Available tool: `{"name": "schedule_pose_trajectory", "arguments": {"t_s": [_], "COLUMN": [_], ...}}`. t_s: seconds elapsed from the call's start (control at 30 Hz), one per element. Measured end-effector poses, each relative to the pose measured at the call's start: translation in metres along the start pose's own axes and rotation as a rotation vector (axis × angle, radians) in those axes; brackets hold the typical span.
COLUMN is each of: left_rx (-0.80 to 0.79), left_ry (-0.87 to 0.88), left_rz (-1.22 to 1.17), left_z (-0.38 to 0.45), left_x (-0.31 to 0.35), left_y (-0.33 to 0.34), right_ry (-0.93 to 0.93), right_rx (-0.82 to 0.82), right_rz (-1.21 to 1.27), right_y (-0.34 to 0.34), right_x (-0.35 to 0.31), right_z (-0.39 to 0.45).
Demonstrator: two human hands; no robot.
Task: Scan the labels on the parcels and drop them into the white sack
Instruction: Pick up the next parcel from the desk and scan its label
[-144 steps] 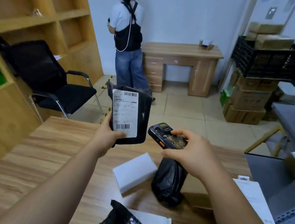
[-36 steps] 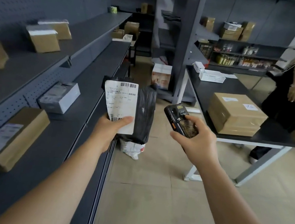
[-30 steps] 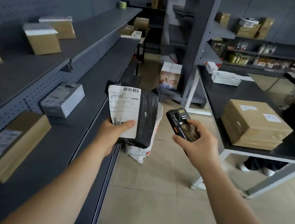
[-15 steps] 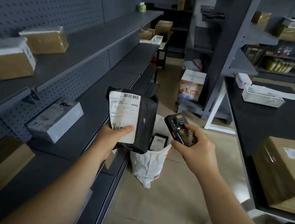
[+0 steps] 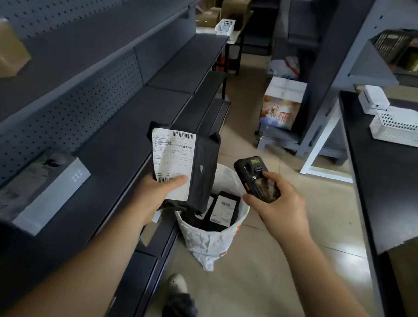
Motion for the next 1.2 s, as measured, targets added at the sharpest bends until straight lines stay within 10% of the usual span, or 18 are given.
{"name": "schedule_pose_trajectory", "arguments": {"t_s": [0.73,1.2], "left_rx": [-0.383,-1.177], "left_ry": [-0.419,-0.133], "left_rz": [0.342,1.134], "left_z": [0.217,0.203], "left_x": [-0.250,-0.376], "left_y": [0.062,0.098], "right_ry": [0.408,0.384], "right_rx": [-0.097,-0.214], "right_rz": [-0.160,-0.189], "right_y": [0.179,0.228], "right_x": [0.133,0.216], "right_z": [0.213,0.249]}}
Point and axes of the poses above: each hand's wrist, its own z-axis towards the middle knuckle, its own y-axis out of the palm, x = y × z, the point moved 4 cm from there along z, towards the middle knuckle, and after that the axes turned 14 degrees about y, right-handed, at the moved point
